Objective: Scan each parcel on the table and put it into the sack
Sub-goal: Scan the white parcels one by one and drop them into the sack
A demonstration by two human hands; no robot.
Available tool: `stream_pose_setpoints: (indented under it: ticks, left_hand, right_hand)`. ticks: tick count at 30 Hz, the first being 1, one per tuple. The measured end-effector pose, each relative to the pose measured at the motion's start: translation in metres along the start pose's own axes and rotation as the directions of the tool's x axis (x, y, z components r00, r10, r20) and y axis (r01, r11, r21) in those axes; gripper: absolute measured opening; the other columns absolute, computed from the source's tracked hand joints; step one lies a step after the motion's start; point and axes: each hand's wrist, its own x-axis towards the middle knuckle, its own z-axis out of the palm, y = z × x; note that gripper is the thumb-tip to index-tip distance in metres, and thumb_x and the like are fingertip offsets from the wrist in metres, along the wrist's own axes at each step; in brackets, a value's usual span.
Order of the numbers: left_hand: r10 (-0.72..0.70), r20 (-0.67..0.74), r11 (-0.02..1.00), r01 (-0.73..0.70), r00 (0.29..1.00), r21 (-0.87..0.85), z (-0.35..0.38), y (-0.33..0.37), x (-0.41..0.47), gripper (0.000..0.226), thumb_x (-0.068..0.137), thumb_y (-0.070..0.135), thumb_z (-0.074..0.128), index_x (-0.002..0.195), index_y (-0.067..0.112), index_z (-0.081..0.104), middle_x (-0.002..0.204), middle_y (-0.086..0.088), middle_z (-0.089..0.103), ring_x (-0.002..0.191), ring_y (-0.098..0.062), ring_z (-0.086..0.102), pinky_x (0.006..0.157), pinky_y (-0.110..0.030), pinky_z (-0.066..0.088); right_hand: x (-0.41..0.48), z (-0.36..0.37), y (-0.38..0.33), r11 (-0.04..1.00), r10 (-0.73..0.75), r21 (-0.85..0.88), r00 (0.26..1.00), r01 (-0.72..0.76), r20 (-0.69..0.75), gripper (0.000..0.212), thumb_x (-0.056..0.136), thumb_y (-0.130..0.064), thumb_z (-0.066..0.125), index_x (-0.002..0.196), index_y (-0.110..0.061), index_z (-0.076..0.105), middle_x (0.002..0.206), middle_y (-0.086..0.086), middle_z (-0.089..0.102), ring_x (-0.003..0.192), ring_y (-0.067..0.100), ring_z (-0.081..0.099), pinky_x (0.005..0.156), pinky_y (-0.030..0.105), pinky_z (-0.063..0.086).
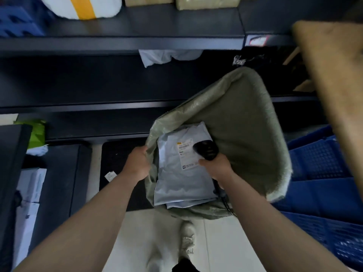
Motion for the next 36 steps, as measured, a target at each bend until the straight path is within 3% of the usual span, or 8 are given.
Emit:
stream_pose_setpoints:
  ticks: [3, 7, 13, 16, 22, 27, 30, 36]
  left_hand:
    - [0.131, 0.026, 0.988, -0.133, 0.991, 0.074, -0.016, 0.025, -0.031, 0.016, 0.087, -0.001, 0.054, 0.095, 0.007, 0.065, 0.1, -0.008, 0.067, 0.089, -0.023, 0.064, 0.078, -0.035, 0.054]
    - [0.331, 0.041, 0.916, -0.332, 0.943, 0.223, -0.037, 0.064, -0.093, 0.026, 0.093, 0.013, 0.053, 0.118, 0.01, 0.061, 0.115, -0.003, 0.059, 0.106, -0.023, 0.058, 0.089, -0.036, 0.049]
    - [0.612, 0.148, 0.572, -0.563, 0.777, 0.596, -0.061, 0.129, -0.203, 0.026, 0.096, 0.028, 0.046, 0.107, 0.01, 0.061, 0.111, -0.006, 0.06, 0.103, -0.026, 0.057, 0.081, -0.037, 0.047]
    - [0.701, 0.201, 0.429, -0.629, 0.685, 0.648, -0.057, 0.166, -0.253, 0.024, 0.097, 0.031, 0.045, 0.104, 0.013, 0.06, 0.111, -0.003, 0.059, 0.104, -0.025, 0.053, 0.08, -0.035, 0.038]
    - [0.834, 0.26, 0.214, -0.72, 0.487, 0.66, -0.019, 0.243, -0.332, 0.031, 0.097, 0.038, 0.045, 0.118, 0.021, 0.061, 0.12, 0.001, 0.061, 0.108, -0.023, 0.054, 0.09, -0.036, 0.042]
    - [0.89, 0.319, 0.074, -0.796, 0.324, 0.601, 0.039, 0.318, -0.381, 0.027, 0.096, 0.041, 0.046, 0.105, 0.022, 0.063, 0.108, 0.004, 0.063, 0.101, -0.021, 0.057, 0.082, -0.034, 0.045]
    - [0.894, 0.338, 0.044, -0.809, 0.294, 0.587, 0.086, 0.366, -0.408, 0.021, 0.094, 0.041, 0.047, 0.091, 0.023, 0.058, 0.103, 0.003, 0.062, 0.1, -0.024, 0.057, 0.079, -0.035, 0.04]
    - [0.907, 0.27, 0.091, -0.775, 0.324, 0.626, 0.179, 0.462, -0.438, 0.036, 0.092, 0.046, 0.048, 0.123, 0.029, 0.057, 0.118, 0.004, 0.061, 0.11, -0.023, 0.056, 0.084, -0.035, 0.043]
  right_hand:
    - [-0.05, -0.028, 0.002, 0.998, -0.059, -0.013, 0.998, 0.058, -0.037, 0.024, 0.085, -0.022, 0.069, 0.1, -0.006, 0.061, 0.079, 0.004, 0.057, 0.078, 0.023, 0.055, 0.061, 0.029, 0.039]
    - [-0.136, -0.063, 0.01, 0.993, -0.117, 0.007, 0.986, 0.119, -0.122, 0.02, 0.084, -0.023, 0.068, 0.098, -0.011, 0.06, 0.084, 0.006, 0.06, 0.077, 0.024, 0.056, 0.064, 0.029, 0.039]
    - [-0.27, -0.116, 0.04, 0.985, -0.17, -0.039, 0.95, 0.165, -0.263, 0.013, 0.08, -0.023, 0.062, 0.074, -0.016, 0.053, 0.076, 0.01, 0.065, 0.073, 0.029, 0.063, 0.064, 0.037, 0.048]
    - [-0.325, -0.151, 0.062, 0.984, -0.175, -0.074, 0.924, 0.16, -0.34, 0.015, 0.081, -0.022, 0.062, 0.072, -0.019, 0.05, 0.071, 0.003, 0.062, 0.068, 0.023, 0.062, 0.06, 0.033, 0.047]
    - [-0.401, -0.229, 0.117, 0.99, -0.118, -0.002, 0.842, 0.138, -0.526, 0.02, 0.078, -0.023, 0.065, 0.066, -0.019, 0.05, 0.062, 0.001, 0.055, 0.059, 0.023, 0.055, 0.054, 0.029, 0.041]
    - [-0.43, -0.31, 0.174, 0.992, -0.077, 0.033, 0.801, 0.119, -0.594, 0.018, 0.081, -0.021, 0.066, 0.093, -0.01, 0.059, 0.082, 0.013, 0.068, 0.078, 0.03, 0.068, 0.064, 0.033, 0.05]
    - [-0.436, -0.364, 0.212, 0.993, -0.054, 0.046, 0.781, 0.106, -0.622, 0.019, 0.082, -0.023, 0.065, 0.094, -0.01, 0.059, 0.082, 0.013, 0.069, 0.08, 0.031, 0.068, 0.065, 0.035, 0.051]
    - [-0.427, -0.485, 0.277, 0.993, -0.06, 0.039, 0.752, 0.114, -0.657, 0.012, 0.08, -0.022, 0.064, 0.081, -0.012, 0.057, 0.078, 0.012, 0.067, 0.081, 0.032, 0.068, 0.065, 0.034, 0.051]
